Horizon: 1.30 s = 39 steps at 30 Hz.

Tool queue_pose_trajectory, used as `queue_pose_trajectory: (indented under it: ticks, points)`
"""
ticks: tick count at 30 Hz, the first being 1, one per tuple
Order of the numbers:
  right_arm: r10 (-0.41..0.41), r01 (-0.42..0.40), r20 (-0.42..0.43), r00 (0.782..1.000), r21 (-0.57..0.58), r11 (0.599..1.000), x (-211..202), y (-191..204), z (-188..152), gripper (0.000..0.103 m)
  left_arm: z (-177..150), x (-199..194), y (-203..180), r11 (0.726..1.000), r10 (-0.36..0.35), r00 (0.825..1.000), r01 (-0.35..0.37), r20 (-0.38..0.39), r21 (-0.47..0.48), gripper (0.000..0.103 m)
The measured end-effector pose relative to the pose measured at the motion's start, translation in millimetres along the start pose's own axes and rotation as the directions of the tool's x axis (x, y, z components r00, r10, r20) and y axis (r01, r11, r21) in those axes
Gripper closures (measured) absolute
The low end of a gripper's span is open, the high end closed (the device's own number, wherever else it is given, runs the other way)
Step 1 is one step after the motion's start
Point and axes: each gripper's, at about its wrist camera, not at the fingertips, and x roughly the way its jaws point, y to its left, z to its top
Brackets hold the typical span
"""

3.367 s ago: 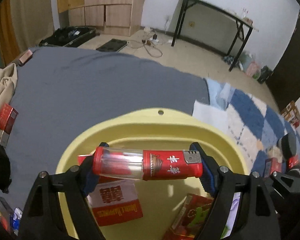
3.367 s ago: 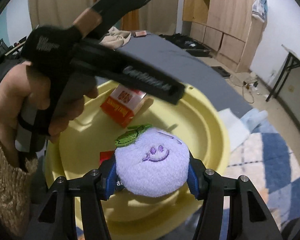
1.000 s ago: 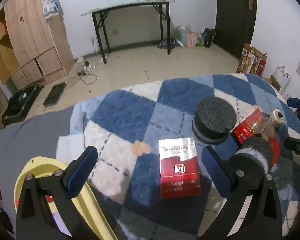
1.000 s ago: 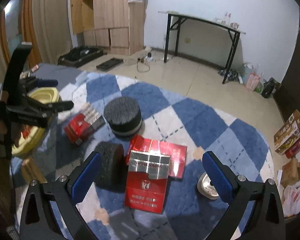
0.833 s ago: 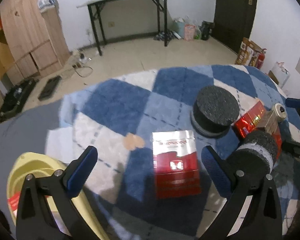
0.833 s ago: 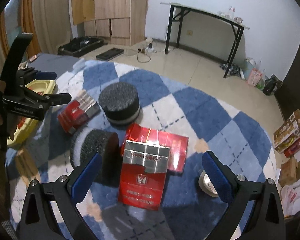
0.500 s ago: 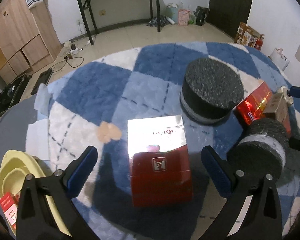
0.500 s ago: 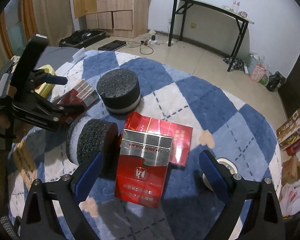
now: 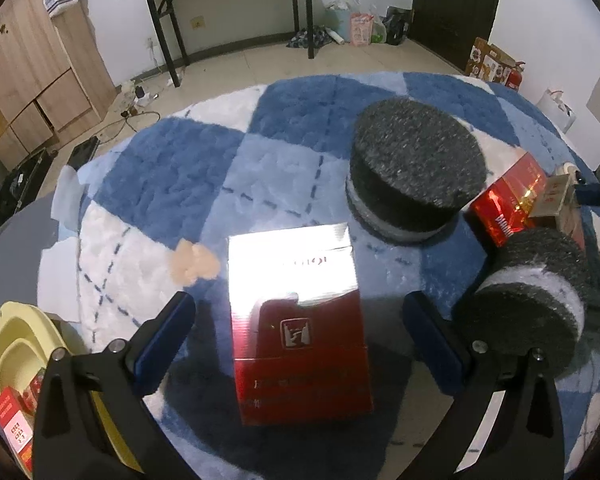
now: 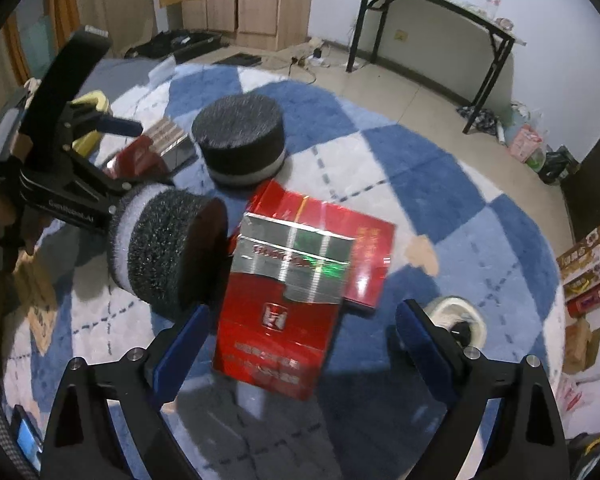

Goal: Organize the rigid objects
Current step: 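Grasp the red Hongqiqu pack with the right gripper while the left grasps another red pack, then carry both red packs to the yellow basin and release them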

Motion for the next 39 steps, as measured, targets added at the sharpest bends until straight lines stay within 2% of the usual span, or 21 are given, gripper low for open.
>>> queue_pose_trajectory:
  ticks: [5, 6, 7, 9, 12, 14, 17, 20, 23, 26, 30, 32, 33, 35, 36, 38, 39]
  points:
    - [-0.021, 0.021, -0.037, 0.999, -0.003, 1.0, 19.1, 3.2, 3.7, 0.016, 0.1, 1.7, -0.6, 1.0, -0.026, 1.0, 0.026, 0.001, -0.005, 0.001]
    - [-0.031, 0.031, -0.036, 0.999, -0.002, 1.0, 19.8, 3.3, 4.0, 0.019, -0.2, 1.3, -1.4, 0.999, -0.036, 0.999, 0.036, 0.003, -0.003, 0.008]
    - [-0.043, 0.043, -0.032, 0.999, 0.0, 0.999, 18.9, 2.1, 3.9, 0.027, -0.1, 1.1, -2.3, 0.999, -0.041, 0.999, 0.041, 0.006, 0.0, 0.017]
    - [-0.061, 0.061, -0.026, 0.998, 0.009, 0.998, 16.7, -0.9, 3.6, 0.043, -0.4, 1.0, -2.5, 0.999, -0.035, 0.999, 0.035, 0.011, 0.0, 0.027]
    - [-0.057, 0.057, -0.017, 0.998, 0.009, 0.998, 14.4, -1.9, 2.4, 0.043, 0.4, -3.0, -0.7, 1.0, -0.028, 0.999, 0.028, 0.03, -0.003, 0.045]
    - [-0.062, 0.062, -0.014, 0.998, 0.002, 0.998, 14.1, -1.1, 3.0, 0.044, 1.4, -5.0, 2.5, 0.999, -0.045, 0.998, 0.046, 0.041, -0.019, 0.046]
    - [-0.044, 0.044, 0.007, 0.999, 0.008, 0.999, 6.6, -4.0, 2.3, 0.044, 1.7, -6.1, 6.7, 0.999, -0.035, 0.998, 0.036, 0.044, -0.024, 0.046]
    - [-0.07, 0.069, 0.014, 0.997, 0.024, 0.997, -1.2, -10.1, -0.2, 0.044, 2.0, -8.8, 11.8, 0.999, -0.029, 0.998, 0.031, 0.05, -0.036, 0.046]
    - [-0.093, 0.09, 0.051, 0.994, 0.057, 0.994, -13.2, -20.3, -1.4, 0.044, 4.5, -33.6, 16.6, 0.999, 0.016, 0.994, -0.011, 0.112, -0.048, 0.046]
    - [-0.119, 0.103, 0.117, 0.986, 0.133, 0.986, -32.6, -36.1, -4.0, 0.044, 4.0, -78.7, 33.4, 0.997, 0.032, 0.978, -0.017, 0.204, -0.078, 0.045]
    - [-0.151, 0.11, 0.229, 0.962, 0.184, 0.977, -66.0, -36.2, -5.7, 0.044, -12.0, -130.6, 76.0, 0.984, 0.125, 0.955, -0.086, 0.27, -0.154, 0.045]
    - [-0.135, 0.096, 0.284, 0.949, 0.149, 0.984, -78.9, -15.3, -1.4, 0.044, -25.6, -150.9, 98.4, 0.969, 0.193, 0.943, -0.141, 0.272, -0.201, 0.045]
    - [-0.123, 0.088, 0.306, 0.944, 0.125, 0.988, -82.3, -2.3, 2.2, 0.044, -36.5, -165.4, 113.7, 0.959, 0.23, 0.931, -0.167, 0.283, -0.229, 0.045]
    - [-0.081, 0.062, 0.351, 0.933, 0.064, 0.996, -85.4, 31.0, 11.5, 0.044, -60.9, -192.0, 145.2, 0.942, 0.245, 0.912, -0.143, 0.329, -0.304, 0.045]
    - [-0.057, 0.047, 0.363, 0.93, 0.037, 0.998, -84.9, 46.0, 15.9, 0.044, -76.9, -204.8, 165.3, 0.923, 0.265, 0.902, -0.134, 0.341, -0.361, 0.045]
    - [0.017, -0.006, 0.37, 0.929, -0.03, 1.0, -80.0, 84.9, 28.6, 0.044, -98.9, -212.6, 191.9, 0.887, 0.315, 0.892, -0.155, 0.323, -0.434, 0.045]
    - [0.061, -0.037, 0.365, 0.929, -0.072, 0.997, -76.5, 106.1, 36.5, 0.044, -104.9, -211.4, 201.7, 0.874, 0.324, 0.893, -0.157, 0.311, -0.46, 0.045]
